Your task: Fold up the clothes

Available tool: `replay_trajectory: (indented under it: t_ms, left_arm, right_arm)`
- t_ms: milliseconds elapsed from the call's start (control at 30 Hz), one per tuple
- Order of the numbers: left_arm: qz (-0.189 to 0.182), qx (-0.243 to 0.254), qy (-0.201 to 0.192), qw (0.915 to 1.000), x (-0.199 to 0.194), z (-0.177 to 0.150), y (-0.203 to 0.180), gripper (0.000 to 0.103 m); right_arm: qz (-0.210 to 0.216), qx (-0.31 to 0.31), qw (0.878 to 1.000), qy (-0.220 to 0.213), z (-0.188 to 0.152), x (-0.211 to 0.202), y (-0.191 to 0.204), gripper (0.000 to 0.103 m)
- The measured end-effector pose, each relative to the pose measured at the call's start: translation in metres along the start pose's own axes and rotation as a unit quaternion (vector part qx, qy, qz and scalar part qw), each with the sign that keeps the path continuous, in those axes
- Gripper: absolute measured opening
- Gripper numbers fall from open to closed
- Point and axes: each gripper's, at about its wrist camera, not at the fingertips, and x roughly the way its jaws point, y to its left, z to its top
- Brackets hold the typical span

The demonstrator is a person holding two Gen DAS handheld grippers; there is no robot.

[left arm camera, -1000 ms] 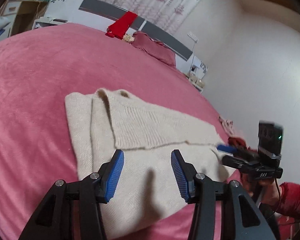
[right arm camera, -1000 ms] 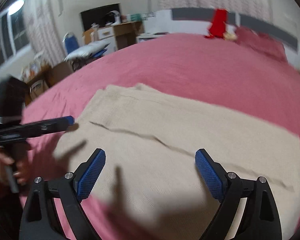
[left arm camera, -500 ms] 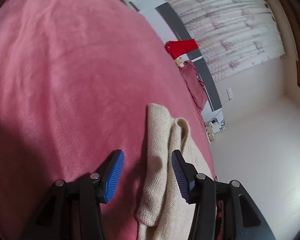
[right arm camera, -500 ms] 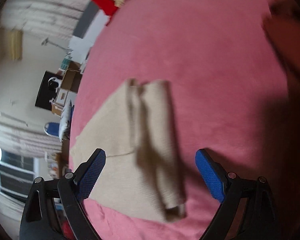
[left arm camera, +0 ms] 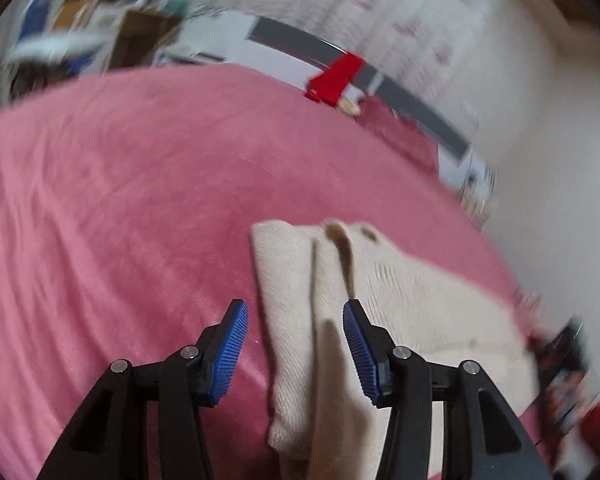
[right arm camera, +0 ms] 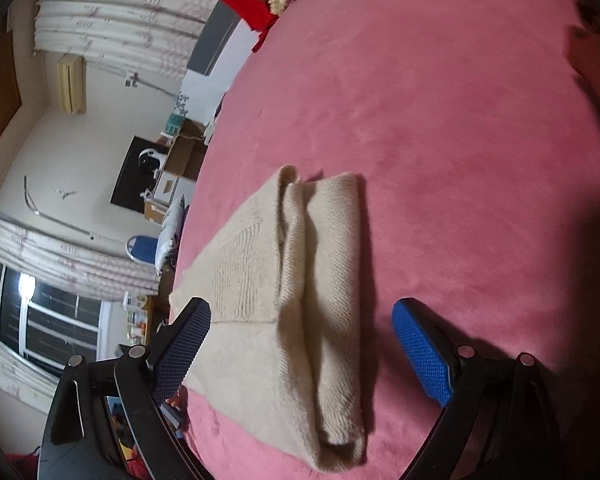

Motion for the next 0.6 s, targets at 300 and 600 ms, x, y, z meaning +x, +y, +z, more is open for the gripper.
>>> replay_trajectory:
  t_ms: [300,600]
  left_arm:
    - [0.057,0.094,0.057,0.9923,0.023,-0.006,-0.031,0.050]
    - [0.091,0.066,0.043,0.9928,0.004,0.000,-0.006,0.050]
  right_arm:
    - [-0.012,-0.053,0.996,0.066,0.012,0.040,0.026,0.088]
    - [-0.118,-0.092,0.983,0.108,0.014,0.063,0.032,0.033]
